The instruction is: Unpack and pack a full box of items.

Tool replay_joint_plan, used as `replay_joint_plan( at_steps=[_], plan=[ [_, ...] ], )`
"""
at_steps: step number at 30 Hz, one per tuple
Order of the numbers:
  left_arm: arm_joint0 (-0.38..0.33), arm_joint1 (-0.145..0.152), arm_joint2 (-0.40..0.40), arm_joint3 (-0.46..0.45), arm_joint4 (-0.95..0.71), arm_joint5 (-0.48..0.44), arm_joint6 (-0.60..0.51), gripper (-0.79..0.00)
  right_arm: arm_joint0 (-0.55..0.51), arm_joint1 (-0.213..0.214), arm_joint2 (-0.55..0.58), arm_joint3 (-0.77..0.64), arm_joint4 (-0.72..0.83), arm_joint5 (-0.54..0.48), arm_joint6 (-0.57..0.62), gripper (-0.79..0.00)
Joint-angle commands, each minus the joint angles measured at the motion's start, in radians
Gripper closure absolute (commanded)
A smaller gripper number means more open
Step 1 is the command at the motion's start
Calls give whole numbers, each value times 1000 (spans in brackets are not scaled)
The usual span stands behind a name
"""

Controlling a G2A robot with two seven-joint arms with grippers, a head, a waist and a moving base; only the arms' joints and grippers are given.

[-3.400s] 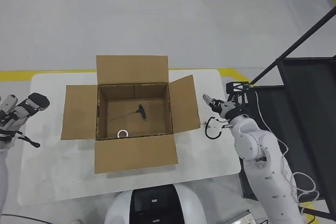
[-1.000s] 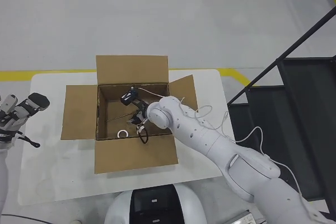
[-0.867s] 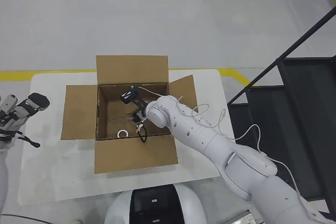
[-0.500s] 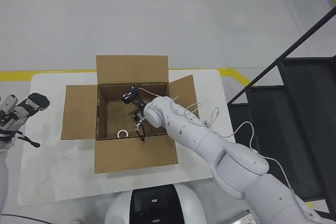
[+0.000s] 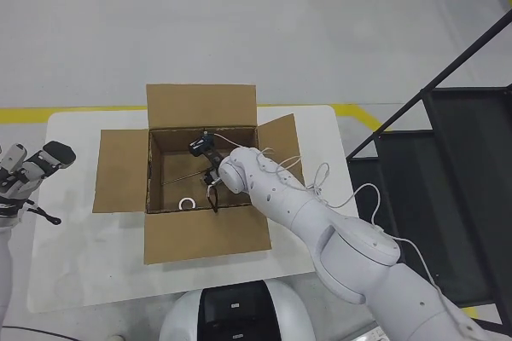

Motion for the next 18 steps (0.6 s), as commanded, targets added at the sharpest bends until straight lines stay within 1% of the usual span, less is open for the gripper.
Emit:
replay_joint_plan(
  at_steps=[1,5,8,14,17,18],
  plan=[
    [0,0,0,0,0,0,0,-785,2,-7,2,16,4,-5,-4,-486],
    [0,0,0,0,0,0,0,-785,5,-20,5,43,6,-12,-6,-419],
    [0,0,0,0,0,0,0,-785,8,-30,9,62,8,-9,-8,-388],
    [0,0,0,0,0,0,0,-785,16,-44,20,91,15,-3,-16,-382],
    [0,0,0,0,0,0,0,-785,19,-51,24,101,15,2,-17,-363],
    [0,0,0,0,0,0,0,-785,20,-53,24,104,13,1,-16,-329]
  ],
)
